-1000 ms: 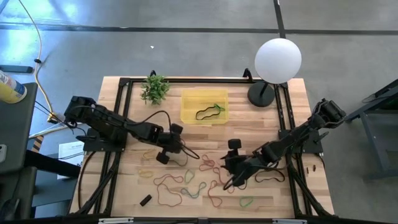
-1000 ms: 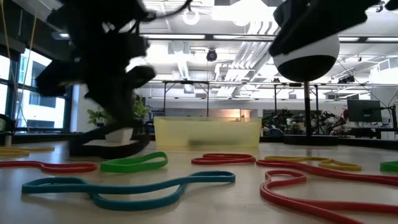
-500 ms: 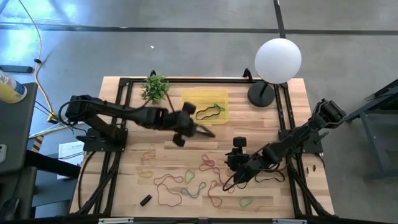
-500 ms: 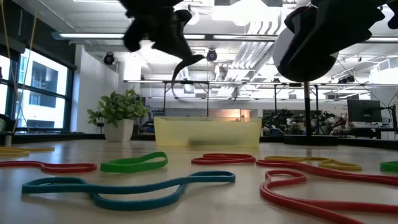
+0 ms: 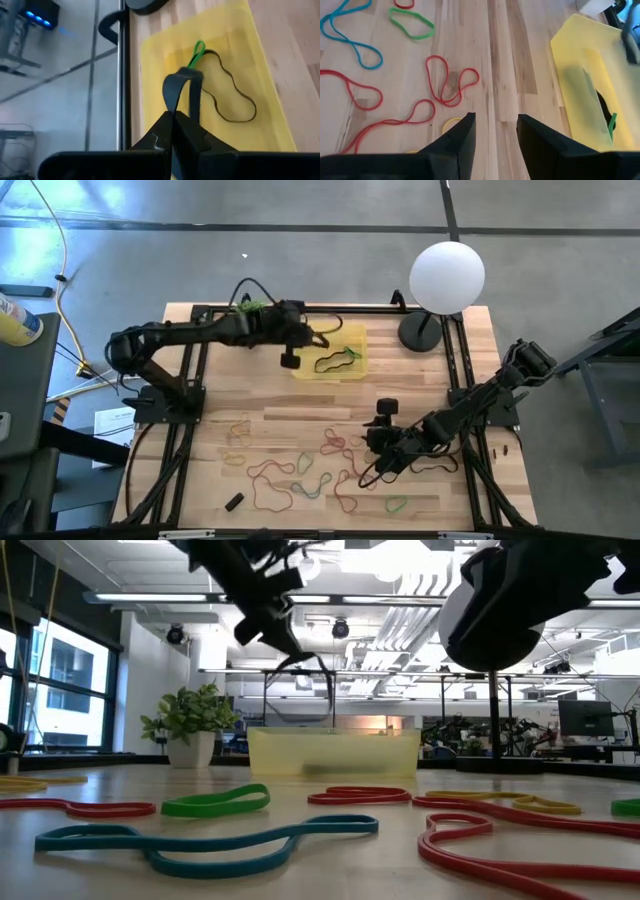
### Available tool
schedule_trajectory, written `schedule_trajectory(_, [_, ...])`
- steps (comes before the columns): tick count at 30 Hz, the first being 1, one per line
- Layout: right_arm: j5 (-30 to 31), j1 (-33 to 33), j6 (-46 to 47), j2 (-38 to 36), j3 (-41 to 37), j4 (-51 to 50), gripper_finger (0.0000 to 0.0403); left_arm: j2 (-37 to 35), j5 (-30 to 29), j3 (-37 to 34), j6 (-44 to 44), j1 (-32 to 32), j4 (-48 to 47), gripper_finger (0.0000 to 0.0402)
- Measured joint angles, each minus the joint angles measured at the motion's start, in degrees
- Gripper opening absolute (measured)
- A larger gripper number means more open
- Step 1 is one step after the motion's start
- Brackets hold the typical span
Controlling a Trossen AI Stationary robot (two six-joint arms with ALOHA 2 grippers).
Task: Pick and place rubber bands into bin
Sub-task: Put the top black rubber band into the yellow bin, then put the top yellow rubber band into the yellow bin
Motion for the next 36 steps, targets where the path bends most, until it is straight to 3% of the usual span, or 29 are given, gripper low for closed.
schedule_trajectory(12, [1.4, -0.5, 0.0, 0.0, 0.0, -0.4, 0.0133, 7.6, 10.3, 0.0, 0.1, 4.4, 7.9, 0.0])
schedule_trajectory(24, [2.1, -0.5, 0.1, 0.0, 0.0, -0.5, 0.0133, 17.5, 9.9, 0.0, -1.7, 4.7, 13.4, 0.0007])
schedule_trajectory(30, [2.8, -0.5, -0.1, 0.0, 0.0, -0.5, 0.0133, 17.6, 9.8, 0.0, -1.7, 4.7, 13.2, 0.0039])
schedule_trajectory(36, [2.8, -0.5, -0.1, 0.0, 0.0, -0.5, 0.0133, 17.6, 9.8, 0.0, -1.7, 4.7, 13.1, 0.0098])
